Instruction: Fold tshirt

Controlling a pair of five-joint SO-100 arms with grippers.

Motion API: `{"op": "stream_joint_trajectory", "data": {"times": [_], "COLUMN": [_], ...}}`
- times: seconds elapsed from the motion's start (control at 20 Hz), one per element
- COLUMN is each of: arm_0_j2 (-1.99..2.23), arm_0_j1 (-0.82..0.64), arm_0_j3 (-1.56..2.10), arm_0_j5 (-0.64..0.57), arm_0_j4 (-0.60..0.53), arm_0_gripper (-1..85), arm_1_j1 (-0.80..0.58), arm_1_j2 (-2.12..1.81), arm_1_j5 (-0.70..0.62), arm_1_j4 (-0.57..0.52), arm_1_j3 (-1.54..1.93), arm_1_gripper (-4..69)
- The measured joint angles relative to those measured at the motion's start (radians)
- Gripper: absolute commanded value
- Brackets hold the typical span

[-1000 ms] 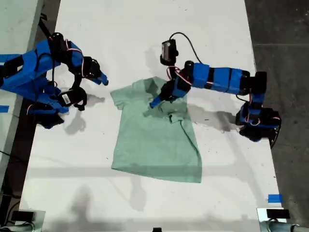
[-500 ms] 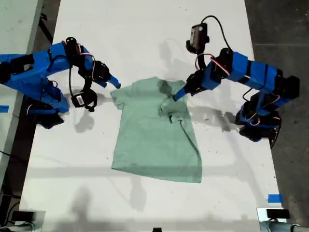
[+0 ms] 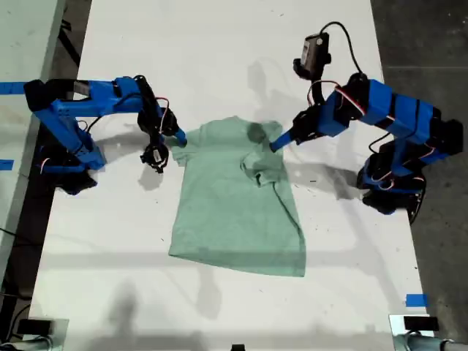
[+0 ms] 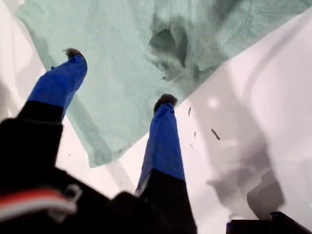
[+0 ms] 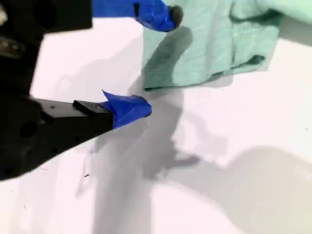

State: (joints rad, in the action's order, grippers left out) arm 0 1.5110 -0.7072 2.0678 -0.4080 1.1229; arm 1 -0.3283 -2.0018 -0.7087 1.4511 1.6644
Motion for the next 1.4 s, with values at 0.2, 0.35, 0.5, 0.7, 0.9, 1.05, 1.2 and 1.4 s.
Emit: {"op": "stream_joint_trajectory", "data": {"times": [0.2, 0.35, 0.5, 0.7, 0.9, 1.05, 1.2, 1.4], "arm_0_j2": [-0.163, -0.221, -0.183, -0.018, 0.161, 0.202, 0.178, -0.012], "arm_0_j1": [-0.006, 0.005, 0.008, -0.051, -0.101, -0.052, 0.038, 0.11], "arm_0_j3": [-0.106, -0.164, -0.138, 0.028, 0.08, 0.017, -0.144, -0.357], "arm_0_j5": [-0.026, -0.021, -0.017, 0.018, 0.041, 0.058, 0.06, 0.035], "arm_0_j4": [0.012, -0.006, 0.0, 0.032, 0.072, 0.1, 0.109, 0.072], "arm_0_gripper": [1.9, 0.1, 0.1, 0.1, 0.1, 0.1, 0.1, 0.1], "arm_1_j1": [0.0, -0.003, -0.009, -0.009, -0.009, -0.009, -0.009, -0.009], "arm_1_j2": [-0.078, -0.127, -0.149, -0.155, -0.156, -0.164, -0.173, -0.173], "arm_1_j5": [0.0, 0.0, 0.0, 0.0, 0.0, 0.014, 0.021, 0.035], "arm_1_j4": [-0.035, -0.055, -0.061, -0.063, -0.078, -0.078, -0.078, -0.078], "arm_1_j3": [0.08, 0.14, 0.183, 0.202, 0.218, 0.23, 0.236, 0.236], "arm_1_gripper": [30.6, 30.2, 30.1, 29.7, 29.6, 29.4, 29.2, 29.2]}}
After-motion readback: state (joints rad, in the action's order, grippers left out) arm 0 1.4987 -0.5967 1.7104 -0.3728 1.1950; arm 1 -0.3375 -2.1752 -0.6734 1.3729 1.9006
